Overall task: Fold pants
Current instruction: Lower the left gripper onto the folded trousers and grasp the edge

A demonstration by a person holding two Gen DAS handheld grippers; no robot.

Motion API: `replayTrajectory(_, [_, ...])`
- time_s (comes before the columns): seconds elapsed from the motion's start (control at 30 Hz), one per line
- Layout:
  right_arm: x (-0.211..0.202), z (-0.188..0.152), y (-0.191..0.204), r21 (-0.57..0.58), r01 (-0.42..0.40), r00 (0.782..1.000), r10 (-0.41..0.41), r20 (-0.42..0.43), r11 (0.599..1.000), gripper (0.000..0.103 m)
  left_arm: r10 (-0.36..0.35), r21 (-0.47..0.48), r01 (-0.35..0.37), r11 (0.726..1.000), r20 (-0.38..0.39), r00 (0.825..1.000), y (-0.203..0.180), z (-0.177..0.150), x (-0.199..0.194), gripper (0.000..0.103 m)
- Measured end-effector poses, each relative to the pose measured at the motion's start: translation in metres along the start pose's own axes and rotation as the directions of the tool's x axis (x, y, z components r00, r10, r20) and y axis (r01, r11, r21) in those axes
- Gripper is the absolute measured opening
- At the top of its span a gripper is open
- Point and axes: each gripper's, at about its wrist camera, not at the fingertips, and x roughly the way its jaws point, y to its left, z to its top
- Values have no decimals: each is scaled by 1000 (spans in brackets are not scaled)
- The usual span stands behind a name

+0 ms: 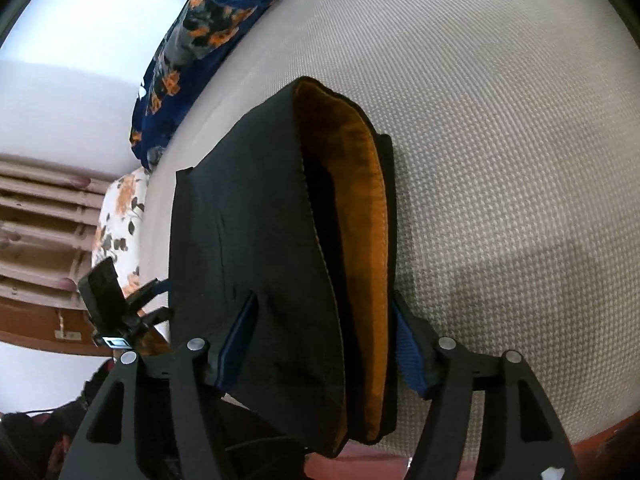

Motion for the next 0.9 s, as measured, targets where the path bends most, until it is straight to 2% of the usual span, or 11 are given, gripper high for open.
replayTrajectory(0.1, [0,3,-2,-4,-28,1000,28,-13,1000,68,-104,-31,103,994,-24,994,5,8,6,88])
replayTrajectory(0.17, [-1,3,-4,-1,-49,999,49,-13,999,68,-183,-44,181,982,-41,982,7,11,10,88])
replayTrajectory(0.27, [-2,2,-5,-20,-66,998,66,-14,998,69,-326,-97,318,943,-76,942,11,15,18,88])
replayTrajectory(0.3, [-3,1,-6,-26,-72,997,72,-13,997,69,-346,-103,337,936,-80,935,11,16,20,88])
replayTrajectory(0.47, [-1,0,-14,-5,-153,988,153,-4,988,69,-348,-75,342,937,-100,932,4,24,28,89])
replayTrajectory(0.53, [0,-1,-20,30,-198,980,198,12,980,70,-343,-86,336,938,-85,936,2,24,28,89])
replayTrajectory(0.6, [0,-3,-18,20,-200,980,200,18,980,70,-321,-82,316,945,-63,945,-1,24,28,88])
replayTrajectory(0.67, [1,-4,-15,10,-186,982,186,25,982,70,-273,-70,270,960,-43,961,-7,21,29,72])
replayTrajectory(0.73, [2,-4,-10,-6,-172,984,172,33,985,70,-225,-86,221,971,-44,973,-2,17,31,37])
replayTrajectory(0.8, [3,-4,-7,-11,-162,986,162,41,987,69,-228,-115,222,968,-36,973,7,17,30,30])
replayTrajectory(0.9, [4,-5,-4,-4,-155,986,155,56,988,69,-234,-128,229,965,-25,972,8,16,30,28])
